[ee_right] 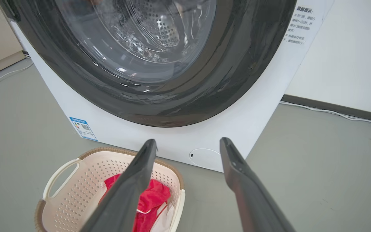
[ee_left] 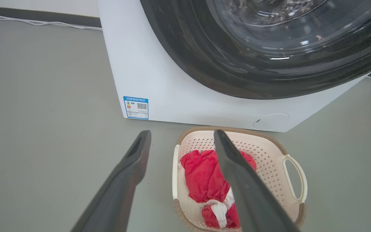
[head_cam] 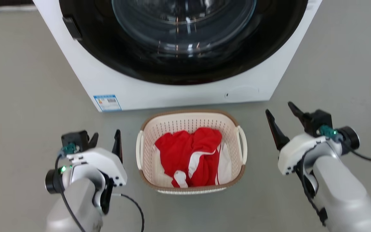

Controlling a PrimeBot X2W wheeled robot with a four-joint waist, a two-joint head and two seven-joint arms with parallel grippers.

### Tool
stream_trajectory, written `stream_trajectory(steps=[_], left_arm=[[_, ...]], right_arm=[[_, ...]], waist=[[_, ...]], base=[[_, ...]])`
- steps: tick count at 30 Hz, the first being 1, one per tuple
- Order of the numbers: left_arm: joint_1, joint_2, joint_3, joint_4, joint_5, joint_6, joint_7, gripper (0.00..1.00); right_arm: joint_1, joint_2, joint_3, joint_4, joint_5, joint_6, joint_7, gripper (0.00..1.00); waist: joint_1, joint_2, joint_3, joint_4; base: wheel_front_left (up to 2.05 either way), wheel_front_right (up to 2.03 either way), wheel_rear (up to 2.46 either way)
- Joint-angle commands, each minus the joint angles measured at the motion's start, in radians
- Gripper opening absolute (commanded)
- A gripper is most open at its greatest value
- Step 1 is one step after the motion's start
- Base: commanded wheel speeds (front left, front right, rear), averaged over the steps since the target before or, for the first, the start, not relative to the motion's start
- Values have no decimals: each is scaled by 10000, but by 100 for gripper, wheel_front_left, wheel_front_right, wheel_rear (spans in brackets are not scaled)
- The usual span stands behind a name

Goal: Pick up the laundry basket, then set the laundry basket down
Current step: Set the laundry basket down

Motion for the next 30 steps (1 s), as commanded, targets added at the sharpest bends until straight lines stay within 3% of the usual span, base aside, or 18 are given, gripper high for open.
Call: stream_trajectory(steps=[1, 12, 30], left_arm=[[124, 328, 323, -285, 102, 59, -106, 100], [2049, 570, 997, -1935, 740, 17, -106, 100], [4527, 690, 2234, -4548, 1116, 250, -106, 100]], right_arm=[[280, 42, 71, -313, -126, 58, -95, 100], [2101, 103, -976, -2040, -938, 58, -95, 100], [4115, 363, -1692, -4091, -1528, 58, -95, 100]], waist=[[0, 0, -376, 0], [0, 0, -1413, -1], [0, 0, -2279, -63]], base=[[0, 0, 0], [0, 0, 0], [0, 0, 0]])
